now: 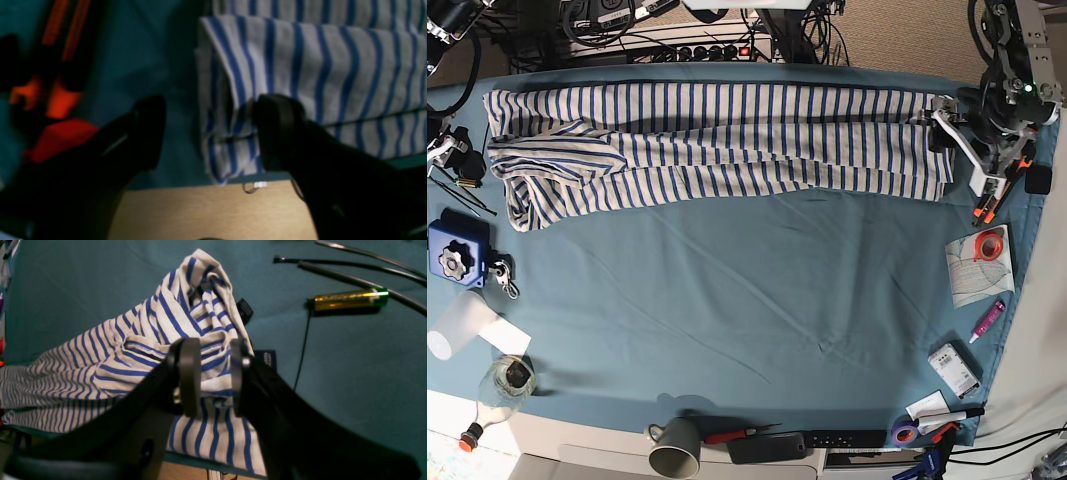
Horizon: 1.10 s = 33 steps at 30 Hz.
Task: Fold the T-shirt properly
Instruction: 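Release the shirt and raise both grippers at the shirt's ends, then grasp the shirt end with the left gripper and carry it toward the right gripper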
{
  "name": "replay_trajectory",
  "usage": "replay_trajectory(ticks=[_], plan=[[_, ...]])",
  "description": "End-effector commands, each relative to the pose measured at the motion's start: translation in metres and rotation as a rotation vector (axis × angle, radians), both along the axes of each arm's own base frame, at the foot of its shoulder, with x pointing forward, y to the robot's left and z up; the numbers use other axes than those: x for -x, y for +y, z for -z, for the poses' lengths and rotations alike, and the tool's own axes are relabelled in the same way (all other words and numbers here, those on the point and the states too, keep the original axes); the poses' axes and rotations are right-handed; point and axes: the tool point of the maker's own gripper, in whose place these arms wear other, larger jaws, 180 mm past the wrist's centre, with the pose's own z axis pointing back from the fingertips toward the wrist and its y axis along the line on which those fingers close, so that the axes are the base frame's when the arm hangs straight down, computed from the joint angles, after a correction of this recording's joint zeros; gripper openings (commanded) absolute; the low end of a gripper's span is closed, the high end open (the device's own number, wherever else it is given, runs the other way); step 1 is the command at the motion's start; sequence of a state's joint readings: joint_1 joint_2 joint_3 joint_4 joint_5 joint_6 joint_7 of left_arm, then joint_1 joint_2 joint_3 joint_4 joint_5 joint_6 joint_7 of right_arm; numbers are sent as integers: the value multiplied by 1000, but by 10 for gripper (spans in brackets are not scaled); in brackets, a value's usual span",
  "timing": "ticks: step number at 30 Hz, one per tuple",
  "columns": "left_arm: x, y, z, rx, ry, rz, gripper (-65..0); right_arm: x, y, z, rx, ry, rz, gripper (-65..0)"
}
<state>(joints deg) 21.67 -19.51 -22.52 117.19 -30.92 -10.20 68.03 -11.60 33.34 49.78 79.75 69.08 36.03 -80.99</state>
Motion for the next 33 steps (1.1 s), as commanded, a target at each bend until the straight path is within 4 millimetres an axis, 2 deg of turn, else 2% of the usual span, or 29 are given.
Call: replay_trajectory(ticks=[1, 5, 8, 9, 12, 17, 19, 26, 29, 33], plan=[[-3, -4, -1, 32, -12, 3, -221, -9, -7, -21, 33, -55, -8, -491], [4, -15, 16, 98, 43, -31, -225, -9, -7, -21, 34, -55, -8, -491], [7, -17, 20, 110, 60, -37, -228, -9, -7, -21, 34, -55, -8, -491], [6, -17, 20, 107, 58, -38, -247, -9, -7, -21, 34, -55, -8, -491], [7, -14, 22, 96, 63, -43, -356, -9, -7, -21, 33, -55, -8, -491], [11, -11, 36, 112, 90, -70, -577, -9, -7, -21, 33, -55, -8, -491], [10, -10, 36, 112, 87, -72, -642, -9, -7, -21, 33, -55, -8, -491], [8, -9, 31, 92, 69, -61, -650, -9, -7, -21, 33, -55, -8, -491], [2, -10, 18, 64, 27, -41, -650, -9, -7, -21, 33, -56, -8, -491], [-9, -22, -5, 62, -64, 43, -650, -9, -7, -21, 33, -56, -8, -491]])
